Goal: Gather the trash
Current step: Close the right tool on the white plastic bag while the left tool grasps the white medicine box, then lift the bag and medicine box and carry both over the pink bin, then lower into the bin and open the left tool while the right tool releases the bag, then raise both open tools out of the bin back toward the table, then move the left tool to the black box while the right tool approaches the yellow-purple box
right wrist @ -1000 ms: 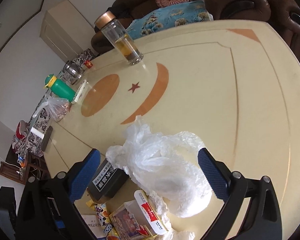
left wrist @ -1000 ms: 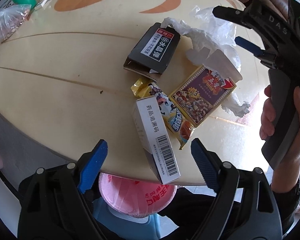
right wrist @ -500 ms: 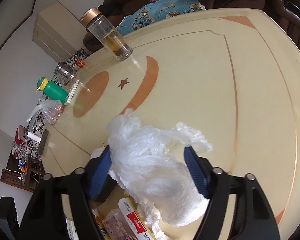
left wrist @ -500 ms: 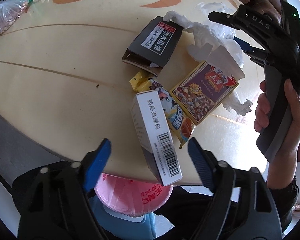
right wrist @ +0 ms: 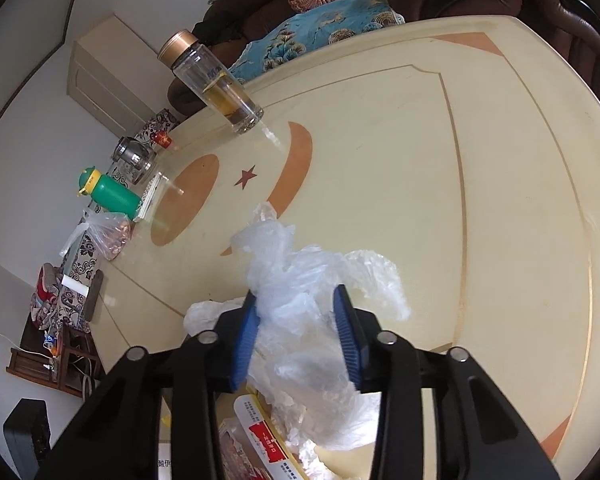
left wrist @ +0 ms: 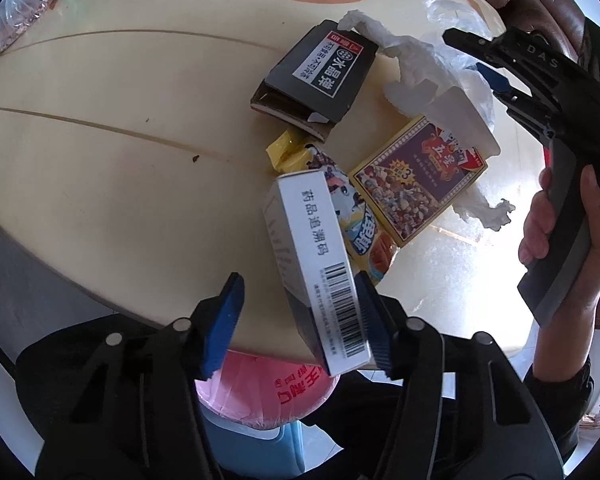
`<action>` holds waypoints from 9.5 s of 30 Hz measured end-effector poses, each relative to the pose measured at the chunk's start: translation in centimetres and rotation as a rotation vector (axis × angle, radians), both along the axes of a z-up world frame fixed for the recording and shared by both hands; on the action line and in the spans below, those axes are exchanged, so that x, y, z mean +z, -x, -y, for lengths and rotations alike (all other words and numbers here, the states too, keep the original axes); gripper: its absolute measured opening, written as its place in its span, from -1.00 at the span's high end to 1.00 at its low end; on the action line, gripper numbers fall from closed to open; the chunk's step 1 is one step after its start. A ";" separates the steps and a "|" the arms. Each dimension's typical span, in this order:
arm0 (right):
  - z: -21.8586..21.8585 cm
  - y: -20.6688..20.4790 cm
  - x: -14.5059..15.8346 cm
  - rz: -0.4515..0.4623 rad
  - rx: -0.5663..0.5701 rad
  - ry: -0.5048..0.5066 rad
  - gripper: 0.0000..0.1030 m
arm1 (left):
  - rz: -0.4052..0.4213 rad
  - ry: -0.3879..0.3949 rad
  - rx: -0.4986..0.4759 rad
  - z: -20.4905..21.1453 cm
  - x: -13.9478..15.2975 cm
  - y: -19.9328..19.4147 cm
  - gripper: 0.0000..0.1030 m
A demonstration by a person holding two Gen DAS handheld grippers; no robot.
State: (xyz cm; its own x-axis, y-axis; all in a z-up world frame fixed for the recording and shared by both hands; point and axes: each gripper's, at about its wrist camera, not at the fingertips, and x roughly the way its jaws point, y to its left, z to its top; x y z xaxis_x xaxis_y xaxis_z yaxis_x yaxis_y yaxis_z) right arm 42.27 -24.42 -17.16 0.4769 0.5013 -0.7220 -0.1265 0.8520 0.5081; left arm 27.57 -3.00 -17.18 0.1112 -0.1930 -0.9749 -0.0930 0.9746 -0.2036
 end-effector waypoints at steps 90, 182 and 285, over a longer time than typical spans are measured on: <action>-7.4 36.2 12.6 0.258 0.075 0.144 0.60 | 0.443 -0.060 -0.302 -2.5 10.3 19.7 0.59; -10.2 30.6 -24.6 -0.439 0.182 0.243 0.03 | -0.240 -0.215 -0.399 -0.6 -23.4 12.7 -0.05; -1.6 17.2 -2.3 0.053 0.024 -0.155 -0.51 | 0.136 -0.299 -0.461 3.7 1.9 -11.3 -0.38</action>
State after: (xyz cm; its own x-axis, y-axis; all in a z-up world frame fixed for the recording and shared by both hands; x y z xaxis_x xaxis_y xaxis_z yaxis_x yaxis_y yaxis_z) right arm 25.10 -22.84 -19.46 0.4985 0.6164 -0.6095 -0.1760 0.7604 0.6251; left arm 38.85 -6.68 -15.24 0.2092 0.0313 -0.9774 0.3634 0.9254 0.1074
